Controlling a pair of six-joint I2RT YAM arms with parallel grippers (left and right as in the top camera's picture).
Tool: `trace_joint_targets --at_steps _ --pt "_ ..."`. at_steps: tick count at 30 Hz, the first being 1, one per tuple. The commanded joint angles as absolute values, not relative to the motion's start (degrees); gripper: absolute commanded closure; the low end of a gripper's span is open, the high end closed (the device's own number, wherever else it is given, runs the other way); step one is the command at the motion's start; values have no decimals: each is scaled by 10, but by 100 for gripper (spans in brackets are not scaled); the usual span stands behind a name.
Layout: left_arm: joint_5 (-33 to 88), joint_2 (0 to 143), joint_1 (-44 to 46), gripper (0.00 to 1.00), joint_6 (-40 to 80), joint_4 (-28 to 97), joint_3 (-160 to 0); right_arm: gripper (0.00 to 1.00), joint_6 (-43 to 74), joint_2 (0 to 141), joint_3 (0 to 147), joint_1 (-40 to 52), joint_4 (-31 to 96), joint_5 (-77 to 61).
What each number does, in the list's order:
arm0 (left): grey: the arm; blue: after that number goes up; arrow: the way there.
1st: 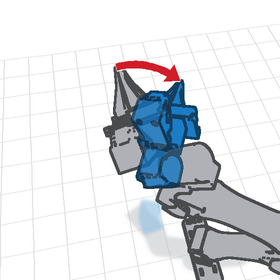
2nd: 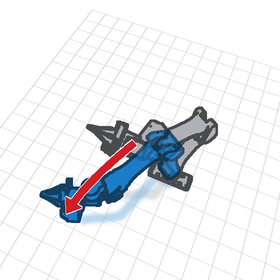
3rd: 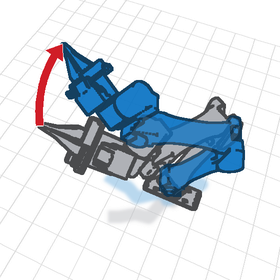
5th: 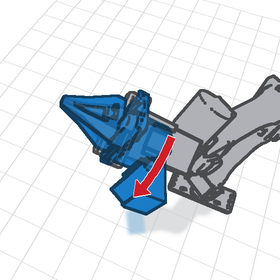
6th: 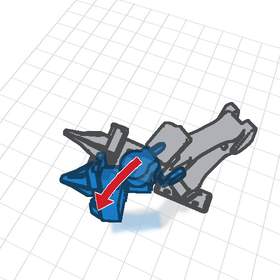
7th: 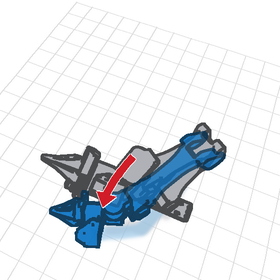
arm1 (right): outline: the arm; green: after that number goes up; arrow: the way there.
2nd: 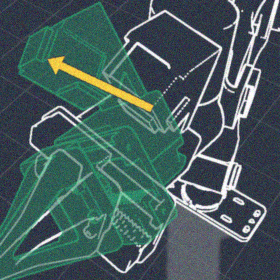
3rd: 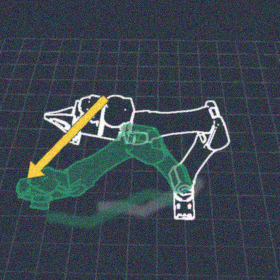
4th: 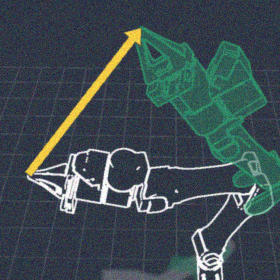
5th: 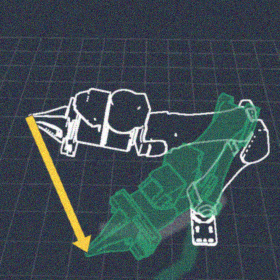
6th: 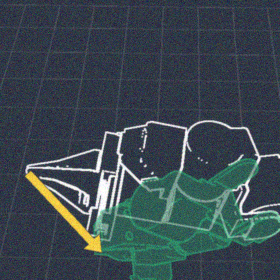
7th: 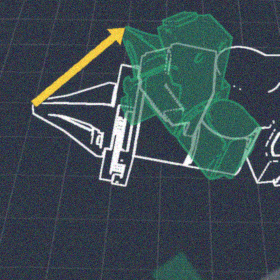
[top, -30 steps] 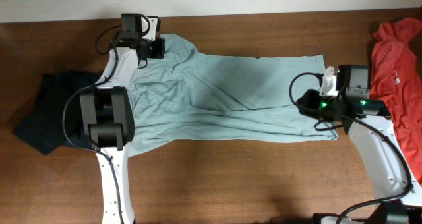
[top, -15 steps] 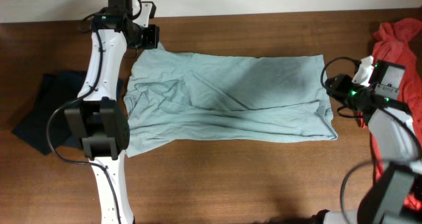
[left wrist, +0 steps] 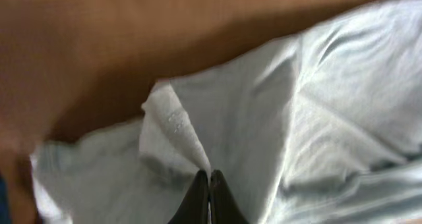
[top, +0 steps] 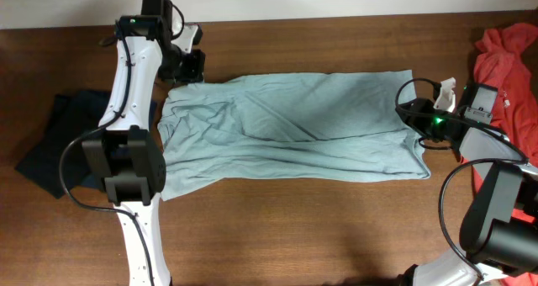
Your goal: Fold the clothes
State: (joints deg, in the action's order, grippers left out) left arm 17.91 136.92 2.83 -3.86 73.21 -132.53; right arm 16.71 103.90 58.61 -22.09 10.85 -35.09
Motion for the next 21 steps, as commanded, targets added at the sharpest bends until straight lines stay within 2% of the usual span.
trace_joint_targets --at_steps 1,8,21 --pt "161 1353 29 100 -48 778 -1333 59 168 1039 592 -222 107 -390" --pt "135 1353 29 100 -48 858 -1333 63 168 1029 592 -223 112 -410" --pt "106 1353 29 99 -48 947 -1333 62 168 992 606 -223 113 -409"
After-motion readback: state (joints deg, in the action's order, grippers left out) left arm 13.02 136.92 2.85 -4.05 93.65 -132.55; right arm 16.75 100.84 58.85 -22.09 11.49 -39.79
